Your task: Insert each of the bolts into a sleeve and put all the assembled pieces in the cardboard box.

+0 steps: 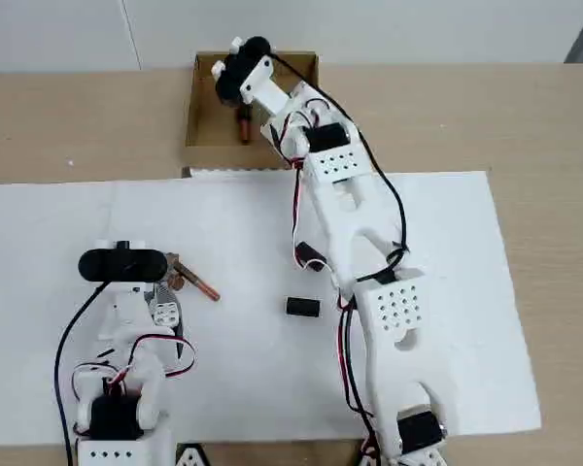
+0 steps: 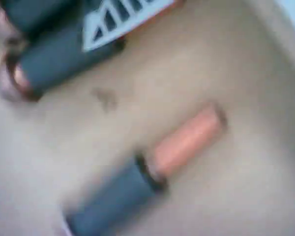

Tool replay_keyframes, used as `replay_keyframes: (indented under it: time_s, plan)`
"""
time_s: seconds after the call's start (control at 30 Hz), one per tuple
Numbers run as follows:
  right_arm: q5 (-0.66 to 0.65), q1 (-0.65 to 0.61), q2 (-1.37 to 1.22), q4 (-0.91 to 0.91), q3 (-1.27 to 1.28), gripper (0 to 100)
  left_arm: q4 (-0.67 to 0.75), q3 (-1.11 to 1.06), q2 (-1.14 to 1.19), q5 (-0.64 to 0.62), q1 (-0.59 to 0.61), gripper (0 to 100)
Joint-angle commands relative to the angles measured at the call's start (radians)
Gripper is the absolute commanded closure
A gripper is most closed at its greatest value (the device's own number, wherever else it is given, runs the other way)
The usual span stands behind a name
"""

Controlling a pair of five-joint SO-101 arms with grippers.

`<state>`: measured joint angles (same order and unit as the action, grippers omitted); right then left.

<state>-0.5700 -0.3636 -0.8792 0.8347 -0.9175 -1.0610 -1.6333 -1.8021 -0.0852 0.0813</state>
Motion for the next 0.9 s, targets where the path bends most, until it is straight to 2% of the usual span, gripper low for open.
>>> replay_keyframes:
  time_s: [0.0,0.57,0.7,0.87]
  plan:
    - [0.052,-0.002,0.160,0.136,-0.066,87.3,0.005,0.005,-0.009,-0.005,0.006,99]
    - [0.331,-0.077,0.479,0.811,-0.066,87.3,0.005,0.005,-0.009,-0.006,0.006,99]
    - [0.400,-0.082,0.527,0.834,-0.060,87.3,0.005,0.005,-0.009,-0.006,0.006,99]
    - [0.419,-0.085,0.602,0.842,0.040,87.3,0.005,0.005,-0.009,-0.006,0.006,99]
